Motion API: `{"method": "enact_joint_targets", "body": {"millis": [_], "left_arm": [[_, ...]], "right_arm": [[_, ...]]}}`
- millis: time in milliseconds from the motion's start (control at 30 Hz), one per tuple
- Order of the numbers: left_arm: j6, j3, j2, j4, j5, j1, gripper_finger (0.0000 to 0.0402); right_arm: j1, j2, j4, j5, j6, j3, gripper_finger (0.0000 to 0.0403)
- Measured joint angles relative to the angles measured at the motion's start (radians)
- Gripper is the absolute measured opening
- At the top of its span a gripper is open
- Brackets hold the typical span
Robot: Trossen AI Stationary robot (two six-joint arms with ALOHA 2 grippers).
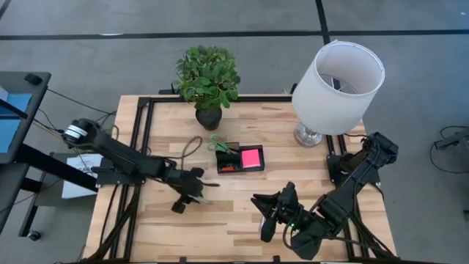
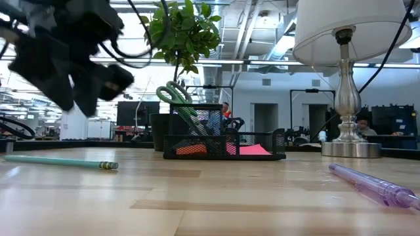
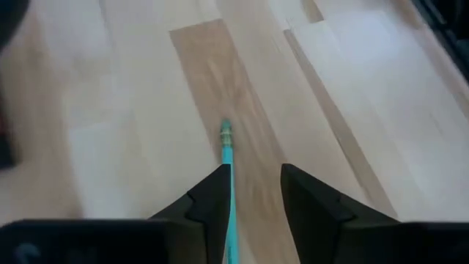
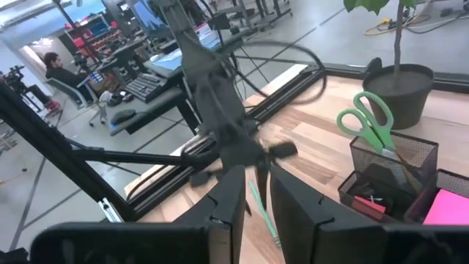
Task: Pick and place office supplies into organizer
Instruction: Put the blue pencil into the black desk organizer
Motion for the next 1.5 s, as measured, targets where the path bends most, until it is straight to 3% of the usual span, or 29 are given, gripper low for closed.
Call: {"method": "enact_joint_targets", "body": {"millis": [200, 367, 533, 767, 1067, 1267, 1500], "left_arm": [[-0.013, -0.071, -0.259, -0.136, -0.048, 0.023, 0.0111], [-0.179, -0.304, -0.464, 0.108, -0.038, 0.011, 0.0111], [-0.306, -0.486, -0.552, 0.312, -0.09, -0.008, 0.0111], [-0.267, -0.591, -0.556, 0.433, -0.159, -0.01, 0.0111], [-0.207, -0.608, -0.528, 0.485, -0.158, -0.01, 0.0111], [-0.19, -0.609, -0.433, 0.561, -0.152, -0.01, 0.0111], [-0.19, -0.605, -0.263, 0.764, -0.133, -0.01, 0.0111]], "right_arm": [[-0.009, 0.0, 0.013, 0.002, 0.007, 0.0, 0.0059], [-0.022, 0.0, 0.019, 0.002, 0.0, 0.0, 0.0059], [-0.048, 0.0, 0.019, 0.002, -0.003, 0.0, 0.0059], [-0.081, 0.0, 0.02, -0.002, -0.027, 0.0, 0.0059], [-0.098, 0.0, 0.019, -0.002, -0.029, 0.0, 0.0059], [-0.098, 0.0, 0.019, -0.002, -0.112, 0.0, 0.0059], [-0.098, 0.0, 0.019, -0.002, -0.115, 0.0, 0.0059]]}}
